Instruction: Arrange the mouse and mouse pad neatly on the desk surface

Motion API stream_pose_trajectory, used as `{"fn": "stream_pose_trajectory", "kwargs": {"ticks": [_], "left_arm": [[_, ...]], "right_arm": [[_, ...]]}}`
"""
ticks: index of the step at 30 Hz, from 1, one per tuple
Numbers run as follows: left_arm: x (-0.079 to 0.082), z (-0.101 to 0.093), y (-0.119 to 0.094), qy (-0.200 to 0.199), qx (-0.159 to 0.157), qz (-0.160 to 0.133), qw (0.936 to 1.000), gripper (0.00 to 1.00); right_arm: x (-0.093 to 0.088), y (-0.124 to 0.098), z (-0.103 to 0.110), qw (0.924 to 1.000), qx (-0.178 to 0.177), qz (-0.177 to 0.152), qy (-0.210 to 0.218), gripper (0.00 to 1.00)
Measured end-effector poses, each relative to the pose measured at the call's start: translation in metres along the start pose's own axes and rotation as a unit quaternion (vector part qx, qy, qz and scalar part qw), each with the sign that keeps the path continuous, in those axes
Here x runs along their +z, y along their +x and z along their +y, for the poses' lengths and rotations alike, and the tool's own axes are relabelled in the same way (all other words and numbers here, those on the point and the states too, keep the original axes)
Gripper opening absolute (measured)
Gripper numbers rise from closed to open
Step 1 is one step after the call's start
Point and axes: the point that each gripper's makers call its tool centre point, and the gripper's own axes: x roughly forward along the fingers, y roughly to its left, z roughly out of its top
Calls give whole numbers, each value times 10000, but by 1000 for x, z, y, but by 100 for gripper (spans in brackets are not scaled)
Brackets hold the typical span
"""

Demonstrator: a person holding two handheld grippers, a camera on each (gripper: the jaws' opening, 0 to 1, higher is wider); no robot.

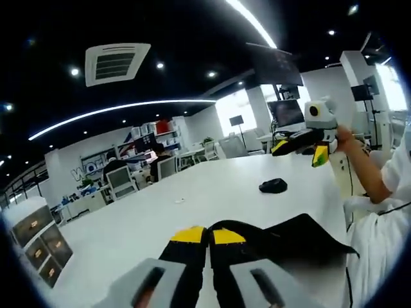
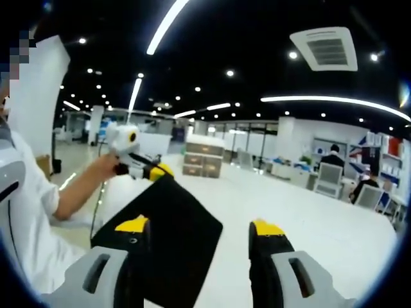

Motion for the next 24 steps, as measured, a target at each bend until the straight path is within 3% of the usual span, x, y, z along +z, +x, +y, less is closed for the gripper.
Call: {"fn": "stream_pose_trajectory", "kwargs": {"ticks": [12,24], "left_arm": [[33,6,-20,212,404,-403,9981,3],[47,19,-38,275,728,-613,9951,4]], "right_arm": [[-5,0,1,9999,-5,113,-21,56],[-7,1,3,9999,11,153,-30,55]]}}
